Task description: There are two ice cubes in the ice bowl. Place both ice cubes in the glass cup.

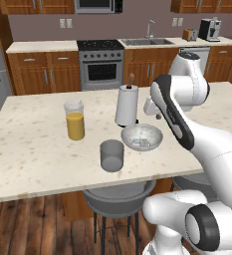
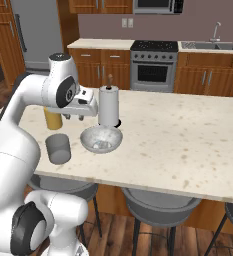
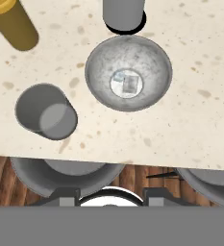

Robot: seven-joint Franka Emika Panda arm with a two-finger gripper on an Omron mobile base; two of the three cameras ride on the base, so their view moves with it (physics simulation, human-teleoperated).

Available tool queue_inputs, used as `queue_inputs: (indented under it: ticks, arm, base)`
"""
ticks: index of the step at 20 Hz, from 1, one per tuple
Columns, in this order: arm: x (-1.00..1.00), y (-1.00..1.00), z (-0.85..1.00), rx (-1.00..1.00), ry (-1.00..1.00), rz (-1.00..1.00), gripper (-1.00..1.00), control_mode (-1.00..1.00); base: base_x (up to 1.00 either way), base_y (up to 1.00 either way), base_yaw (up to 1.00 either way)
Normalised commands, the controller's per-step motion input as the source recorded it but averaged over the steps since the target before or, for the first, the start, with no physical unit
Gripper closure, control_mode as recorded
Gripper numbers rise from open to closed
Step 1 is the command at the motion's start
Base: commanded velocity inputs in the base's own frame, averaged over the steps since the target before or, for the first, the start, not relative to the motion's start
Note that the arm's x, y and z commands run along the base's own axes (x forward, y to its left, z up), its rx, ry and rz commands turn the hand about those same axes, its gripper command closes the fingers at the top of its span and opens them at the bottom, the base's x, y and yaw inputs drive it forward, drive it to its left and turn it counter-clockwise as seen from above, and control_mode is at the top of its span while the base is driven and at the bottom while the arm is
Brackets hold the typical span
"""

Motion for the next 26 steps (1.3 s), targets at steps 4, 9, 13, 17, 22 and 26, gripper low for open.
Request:
queue_inputs:
  ticks: [4,9,13,17,22,26]
  arm:
    - [0.00,-0.05,-0.06,-0.01,-0.01,0.00,-1.00,-1.00]
    - [0.10,-0.09,-0.01,0.00,0.00,0.00,-1.00,-1.00]
    - [0.05,-0.10,0.00,0.00,0.00,0.00,-1.00,-1.00]
    - [0.01,-0.08,0.00,0.00,0.00,0.00,-1.00,-1.00]
    - [0.22,-0.03,0.00,0.00,0.00,0.00,-1.00,-1.00]
    - [0.14,-0.07,0.00,0.00,0.00,0.00,-1.00,-1.00]
  base:
    - [0.00,0.00,0.00]
    - [0.00,0.00,0.00]
    - [0.00,0.00,0.00]
    - [0.00,0.00,0.00]
    - [0.00,0.00,0.00]
    - [0.00,0.00,0.00]
